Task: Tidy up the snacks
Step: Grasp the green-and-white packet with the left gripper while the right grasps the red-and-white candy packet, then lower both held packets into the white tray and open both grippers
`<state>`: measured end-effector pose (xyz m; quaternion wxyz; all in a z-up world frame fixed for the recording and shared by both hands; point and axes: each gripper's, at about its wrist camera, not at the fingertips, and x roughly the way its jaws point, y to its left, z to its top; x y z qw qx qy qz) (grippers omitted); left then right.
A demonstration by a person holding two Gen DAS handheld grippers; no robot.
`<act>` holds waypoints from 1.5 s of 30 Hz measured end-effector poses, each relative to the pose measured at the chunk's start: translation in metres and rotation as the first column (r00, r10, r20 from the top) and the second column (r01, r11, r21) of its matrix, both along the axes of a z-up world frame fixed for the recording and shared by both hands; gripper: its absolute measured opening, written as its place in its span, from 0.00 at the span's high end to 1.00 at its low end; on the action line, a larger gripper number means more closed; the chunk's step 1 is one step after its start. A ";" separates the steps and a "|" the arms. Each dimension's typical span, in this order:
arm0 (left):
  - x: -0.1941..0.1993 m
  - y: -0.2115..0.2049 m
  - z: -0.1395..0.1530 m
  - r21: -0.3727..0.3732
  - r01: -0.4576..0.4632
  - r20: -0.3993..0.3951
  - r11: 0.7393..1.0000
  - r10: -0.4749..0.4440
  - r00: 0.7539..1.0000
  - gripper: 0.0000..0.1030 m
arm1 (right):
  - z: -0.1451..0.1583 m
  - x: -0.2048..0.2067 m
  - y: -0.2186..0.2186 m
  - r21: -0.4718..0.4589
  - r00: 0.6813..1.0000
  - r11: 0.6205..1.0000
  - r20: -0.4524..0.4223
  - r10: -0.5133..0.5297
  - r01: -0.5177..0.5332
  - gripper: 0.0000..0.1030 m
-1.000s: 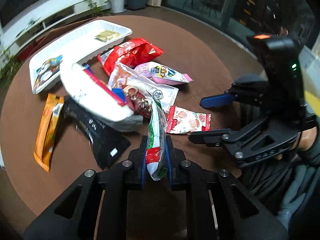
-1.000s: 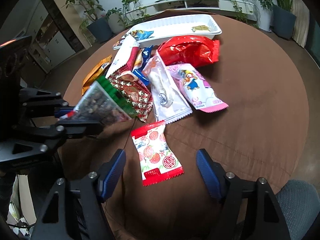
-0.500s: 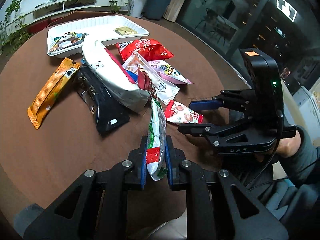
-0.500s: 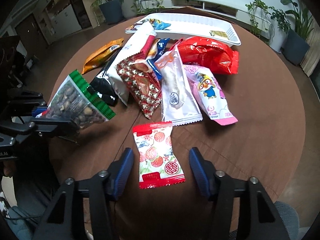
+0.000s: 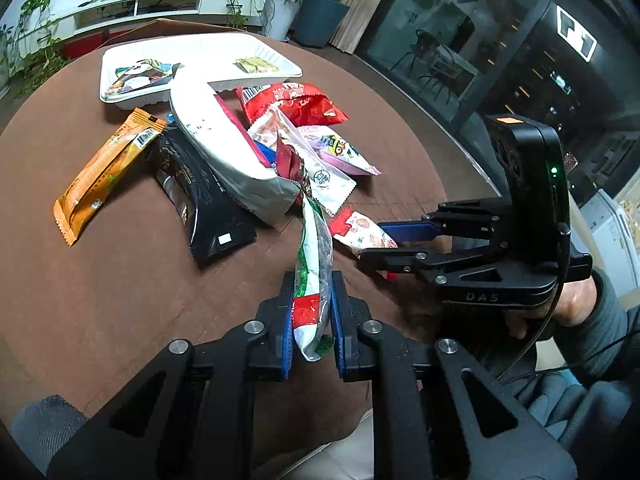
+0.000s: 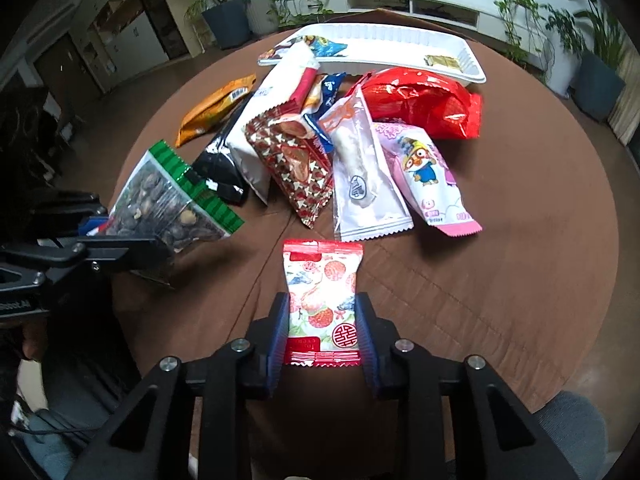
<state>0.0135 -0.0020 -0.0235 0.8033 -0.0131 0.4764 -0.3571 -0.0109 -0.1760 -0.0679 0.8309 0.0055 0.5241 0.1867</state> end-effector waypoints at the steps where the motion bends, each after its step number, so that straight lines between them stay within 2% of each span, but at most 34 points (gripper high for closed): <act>1: 0.000 0.001 0.001 -0.004 -0.002 0.001 1.000 0.002 1.000 0.87 | 0.001 0.000 -0.002 0.017 1.000 1.000 0.000 -0.006 0.006 0.66; 8: 0.000 0.009 0.013 -0.040 -0.016 0.014 0.999 0.016 1.000 0.87 | 0.016 0.001 -0.019 0.184 0.998 0.981 -0.005 -0.055 0.055 0.66; 13: 0.010 0.020 0.030 -0.086 -0.037 0.022 0.996 0.039 0.999 0.87 | 0.032 0.008 -0.039 0.323 0.996 0.942 -0.010 -0.090 0.089 0.66; 16: 0.026 0.033 0.045 -0.106 -0.067 0.039 0.992 0.071 0.997 0.87 | 0.044 0.019 -0.066 0.372 0.987 0.916 0.005 -0.161 0.148 0.67; 22: 0.074 0.059 0.074 -0.106 -0.128 0.090 0.986 0.138 0.986 0.87 | 0.073 0.056 -0.118 0.369 0.952 0.895 0.073 -0.297 0.251 0.66; 26: 0.125 0.065 0.091 -0.081 -0.158 0.118 0.984 0.167 0.979 0.87 | 0.097 0.093 -0.134 0.367 0.931 0.889 0.133 -0.340 0.272 0.66; 30: 0.182 0.059 0.105 -0.039 -0.186 0.142 0.982 0.189 0.972 0.87 | 0.119 0.138 -0.131 0.372 0.922 0.891 0.178 -0.343 0.260 0.66; 33: 0.220 0.051 0.112 -0.004 -0.194 0.151 0.981 0.192 0.970 0.87 | 0.125 0.179 -0.112 0.353 0.932 0.908 0.192 -0.308 0.227 0.66; 37: 0.265 0.034 0.109 0.039 -0.201 0.144 0.979 0.193 0.971 0.87 | 0.120 0.222 -0.082 0.311 0.947 0.931 0.193 -0.258 0.190 0.67; 40: 0.295 0.019 0.095 0.085 -0.198 0.115 0.976 0.188 0.975 0.87 | 0.102 0.255 -0.057 0.255 0.962 0.952 0.169 -0.216 0.169 0.67; 45: 0.331 0.000 0.063 0.134 -0.196 0.067 0.971 0.189 0.980 0.87 | 0.072 0.278 -0.040 0.181 0.974 0.969 0.119 -0.194 0.171 0.67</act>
